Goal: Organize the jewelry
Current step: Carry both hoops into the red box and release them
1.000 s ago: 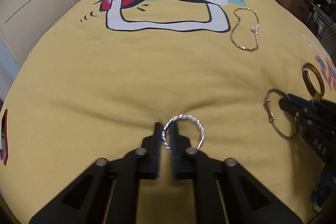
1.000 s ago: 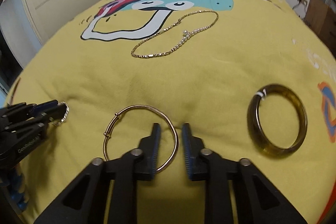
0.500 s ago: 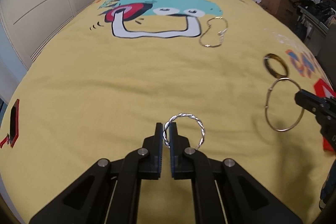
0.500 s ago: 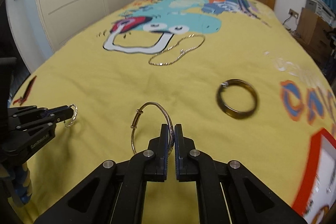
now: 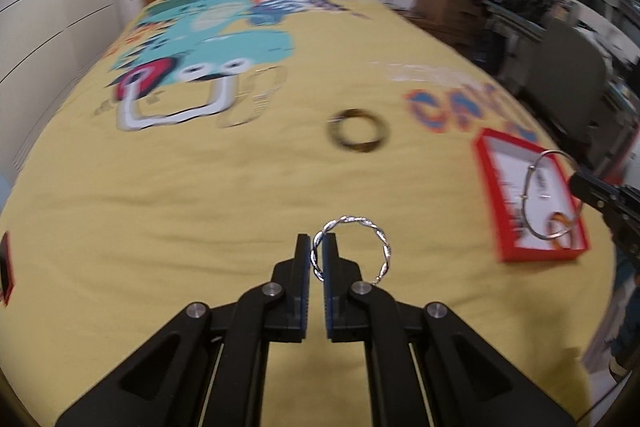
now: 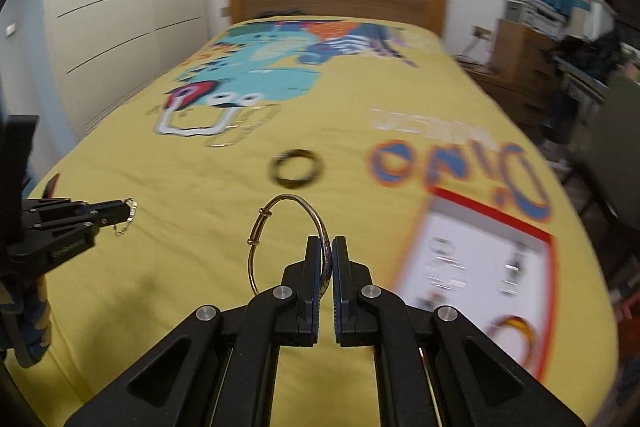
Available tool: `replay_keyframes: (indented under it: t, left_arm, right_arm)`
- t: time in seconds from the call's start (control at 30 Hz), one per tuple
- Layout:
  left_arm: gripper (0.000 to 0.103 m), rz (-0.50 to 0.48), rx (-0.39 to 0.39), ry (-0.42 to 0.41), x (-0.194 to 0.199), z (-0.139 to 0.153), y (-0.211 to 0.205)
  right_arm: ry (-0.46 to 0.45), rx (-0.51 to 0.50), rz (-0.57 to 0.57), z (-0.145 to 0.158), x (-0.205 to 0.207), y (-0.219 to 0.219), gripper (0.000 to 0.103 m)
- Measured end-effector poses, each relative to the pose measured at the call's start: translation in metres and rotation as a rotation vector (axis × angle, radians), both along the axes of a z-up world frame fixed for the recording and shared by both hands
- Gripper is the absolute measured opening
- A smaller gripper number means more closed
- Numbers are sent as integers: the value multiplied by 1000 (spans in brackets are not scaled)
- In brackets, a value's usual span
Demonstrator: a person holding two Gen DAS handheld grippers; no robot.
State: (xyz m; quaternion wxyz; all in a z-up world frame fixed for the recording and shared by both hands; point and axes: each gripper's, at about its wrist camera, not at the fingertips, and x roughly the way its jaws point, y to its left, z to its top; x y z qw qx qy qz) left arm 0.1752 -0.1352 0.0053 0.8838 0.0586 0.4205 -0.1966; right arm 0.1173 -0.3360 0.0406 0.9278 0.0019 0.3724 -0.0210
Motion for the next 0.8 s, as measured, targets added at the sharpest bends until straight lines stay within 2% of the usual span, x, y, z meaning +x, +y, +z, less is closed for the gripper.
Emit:
replay_keyframes:
  t: [0.23, 0.47, 0.6, 0.8]
  left_arm:
    - [5, -158, -34, 36, -12, 2, -116]
    - [5, -287, -10, 70, -12, -20, -217]
    - [5, -305, 24, 106, -1, -45, -257]
    - [5, -270, 65, 138, 17, -73, -281]
  right_arm:
    - [8, -18, -130, -1, -20, -101, 5]
    - [34, 10, -169, -27, -1, -164, 5]
    - [67, 23, -169, -51, 17, -186, 5]
    - [109, 36, -177, -78, 35, -210, 5]
